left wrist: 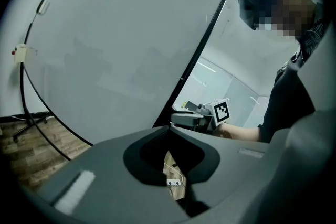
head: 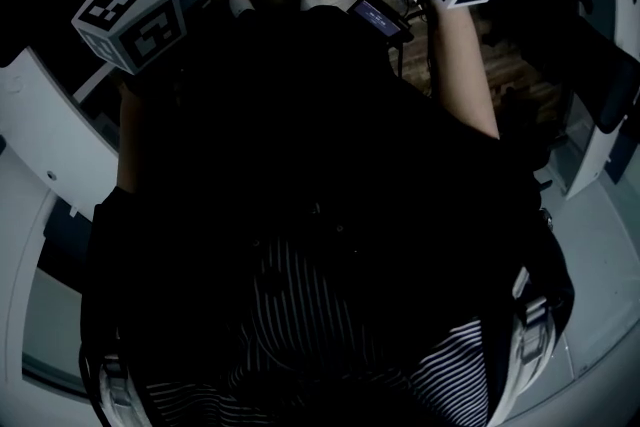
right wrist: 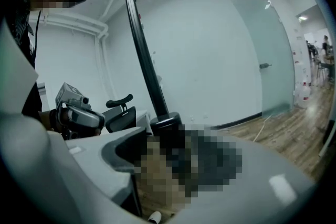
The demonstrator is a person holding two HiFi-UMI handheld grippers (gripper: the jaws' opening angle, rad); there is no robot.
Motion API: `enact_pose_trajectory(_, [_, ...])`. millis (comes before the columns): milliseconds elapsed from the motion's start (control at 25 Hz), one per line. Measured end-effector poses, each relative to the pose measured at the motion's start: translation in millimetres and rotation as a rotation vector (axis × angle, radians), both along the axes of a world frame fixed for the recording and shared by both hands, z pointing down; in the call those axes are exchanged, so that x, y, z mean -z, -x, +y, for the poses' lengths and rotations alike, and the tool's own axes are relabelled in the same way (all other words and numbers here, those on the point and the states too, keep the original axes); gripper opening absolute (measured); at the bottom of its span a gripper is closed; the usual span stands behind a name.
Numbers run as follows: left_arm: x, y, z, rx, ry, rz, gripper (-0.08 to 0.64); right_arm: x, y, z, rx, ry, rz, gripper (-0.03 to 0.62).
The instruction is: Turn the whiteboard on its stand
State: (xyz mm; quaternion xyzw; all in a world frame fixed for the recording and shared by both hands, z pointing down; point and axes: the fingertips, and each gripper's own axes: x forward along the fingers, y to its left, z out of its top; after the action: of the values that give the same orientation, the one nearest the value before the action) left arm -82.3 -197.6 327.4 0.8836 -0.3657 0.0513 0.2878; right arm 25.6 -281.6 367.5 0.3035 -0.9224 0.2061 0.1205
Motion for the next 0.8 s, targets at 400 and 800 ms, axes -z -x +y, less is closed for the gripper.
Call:
enact_pose_trajectory(400, [-4.8, 14.2, 20.5, 0.077, 0.008, 0.006, 0.003, -1.3, 21.3, -1.0, 0.061, -0.043, 0.072, 0.288])
enact_pose_trajectory(800, [-8.7, 32.5, 54.6, 0.178, 0.032, -0.005, 0.003, -6.9, 29.4, 0.0, 0.096, -0.072, 0.109, 0.288])
